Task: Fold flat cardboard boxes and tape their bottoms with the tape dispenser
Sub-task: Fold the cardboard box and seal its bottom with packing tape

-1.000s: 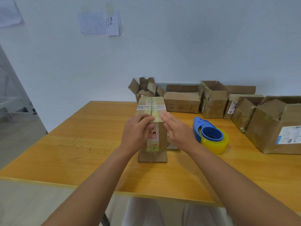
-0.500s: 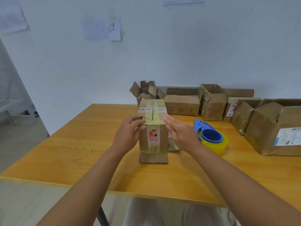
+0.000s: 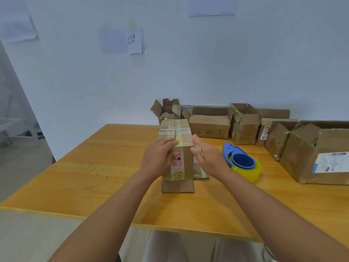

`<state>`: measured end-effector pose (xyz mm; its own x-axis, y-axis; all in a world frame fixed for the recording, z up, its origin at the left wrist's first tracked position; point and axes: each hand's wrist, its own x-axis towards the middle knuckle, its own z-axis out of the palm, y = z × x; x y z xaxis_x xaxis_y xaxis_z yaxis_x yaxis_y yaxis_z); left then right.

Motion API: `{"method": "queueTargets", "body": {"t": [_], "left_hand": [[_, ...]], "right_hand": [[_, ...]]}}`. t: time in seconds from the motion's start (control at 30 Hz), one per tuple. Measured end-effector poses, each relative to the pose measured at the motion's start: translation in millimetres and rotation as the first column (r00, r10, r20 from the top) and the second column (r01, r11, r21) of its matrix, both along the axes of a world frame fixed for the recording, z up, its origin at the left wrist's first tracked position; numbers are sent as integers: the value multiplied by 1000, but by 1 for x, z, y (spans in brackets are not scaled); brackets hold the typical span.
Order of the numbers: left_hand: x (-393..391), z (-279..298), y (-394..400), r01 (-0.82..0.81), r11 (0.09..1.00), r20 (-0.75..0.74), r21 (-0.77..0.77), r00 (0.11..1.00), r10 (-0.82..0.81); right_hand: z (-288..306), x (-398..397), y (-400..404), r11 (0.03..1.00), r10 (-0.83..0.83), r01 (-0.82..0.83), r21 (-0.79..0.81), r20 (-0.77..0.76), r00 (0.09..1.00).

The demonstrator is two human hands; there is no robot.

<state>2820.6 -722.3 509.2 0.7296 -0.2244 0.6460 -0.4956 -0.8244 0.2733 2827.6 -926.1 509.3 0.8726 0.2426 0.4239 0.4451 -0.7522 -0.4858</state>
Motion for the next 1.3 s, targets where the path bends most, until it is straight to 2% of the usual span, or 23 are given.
{"method": "queueTargets", "body": {"t": [0.07,0.13,0.2,0.27,0.33,0.37,0.43,0.47,0.5,0.63,0.73,0.8,0.9,1.03,1.17,1.3], "left_hand": [[-1,-3,9,-48,995,-7,-91,999,48],[-2,-2,20,-96,953,-22,-286,995,94],[-1,2,31,-130,838,-44,-530,991,126],[1,5,38,-165,689,-78,-705,985,156],[3,4,42,-223,545,-143,-808,972,187],[3,2,42,-246,478,-178,-843,967,183],[2,-3,41,-272,380,-250,-884,962,107],[0,-6,41,-278,374,-281,-885,959,47],[-4,-9,42,-273,414,-302,-868,953,-5],[-15,-22,53,-195,693,-347,-694,934,-85],[-15,-28,59,-198,821,-352,-536,936,-4],[-15,-31,58,-232,838,-355,-493,934,50],[-19,-32,48,-219,825,-405,-521,914,-13],[-20,-34,40,-181,826,-383,-534,923,-45],[-20,-37,29,-111,827,-367,-551,922,-120],[-20,-42,22,-166,830,-301,-532,953,-2]], "right_hand": [[-5,1,1,991,-41,60,124,-146,988],[-12,4,-2,973,-73,120,196,-230,970],[-14,6,-4,926,-103,192,325,-270,957],[-12,6,0,808,-103,250,534,-290,952],[-11,6,10,656,-34,256,710,-311,950],[-10,5,15,610,33,251,752,-341,940],[-9,1,27,612,224,181,770,-389,894],[-9,-2,33,632,296,135,763,-398,868],[-10,-3,37,626,341,93,774,-379,860],[-4,-4,43,524,356,46,850,-268,895],[1,-5,42,499,373,23,866,-239,896],[4,-10,47,544,391,-26,839,-226,892],[1,-15,56,662,392,-95,743,-235,890],[-16,-12,54,788,318,-125,602,-226,921],[-29,-8,51,833,232,-36,553,-290,928],[-41,-2,50,875,211,-44,481,-299,931]]}}
